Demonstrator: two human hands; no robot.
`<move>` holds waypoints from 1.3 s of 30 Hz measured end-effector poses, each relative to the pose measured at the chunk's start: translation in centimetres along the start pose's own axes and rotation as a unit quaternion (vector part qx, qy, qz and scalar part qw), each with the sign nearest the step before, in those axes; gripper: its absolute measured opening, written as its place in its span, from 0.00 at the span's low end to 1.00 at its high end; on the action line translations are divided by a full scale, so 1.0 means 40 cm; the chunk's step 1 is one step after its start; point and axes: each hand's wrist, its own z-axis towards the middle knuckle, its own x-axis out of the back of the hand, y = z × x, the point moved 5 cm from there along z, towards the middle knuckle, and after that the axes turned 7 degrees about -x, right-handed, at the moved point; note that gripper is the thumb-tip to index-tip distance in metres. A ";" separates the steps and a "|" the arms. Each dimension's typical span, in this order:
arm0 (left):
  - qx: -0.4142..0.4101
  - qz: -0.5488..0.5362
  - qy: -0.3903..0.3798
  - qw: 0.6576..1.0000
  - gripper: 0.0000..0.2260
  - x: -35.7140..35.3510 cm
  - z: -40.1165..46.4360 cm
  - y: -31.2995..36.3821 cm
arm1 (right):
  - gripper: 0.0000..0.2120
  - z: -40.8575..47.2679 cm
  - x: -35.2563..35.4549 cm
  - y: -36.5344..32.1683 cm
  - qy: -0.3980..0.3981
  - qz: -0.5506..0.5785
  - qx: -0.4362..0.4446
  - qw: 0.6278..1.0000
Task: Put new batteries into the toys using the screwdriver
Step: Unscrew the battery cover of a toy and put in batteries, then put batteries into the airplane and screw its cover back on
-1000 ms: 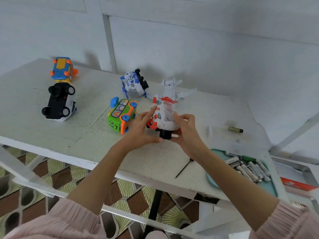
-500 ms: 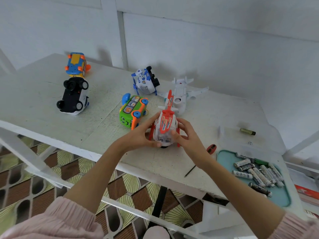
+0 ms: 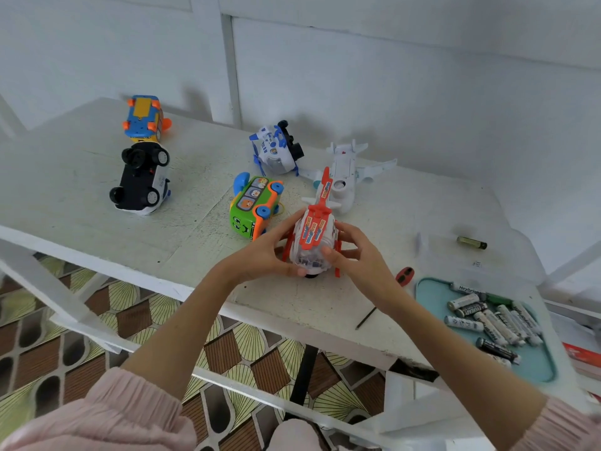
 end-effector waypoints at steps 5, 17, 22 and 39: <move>0.020 0.020 -0.033 0.999 0.46 0.007 -0.003 0.003 | 0.26 0.001 0.004 0.004 -0.004 -0.016 -0.006 1.000; 0.035 0.134 0.059 0.989 0.24 0.122 0.088 0.105 | 0.11 0.108 0.195 -0.028 0.108 0.014 -0.054 0.993; 0.035 0.053 0.157 0.986 0.17 0.158 0.191 0.109 | 0.12 0.209 0.246 -0.022 0.127 0.046 -0.086 0.987; 0.144 -0.047 0.151 0.977 0.16 0.150 0.398 0.003 | 0.16 0.430 0.217 0.061 0.094 0.123 -0.185 0.970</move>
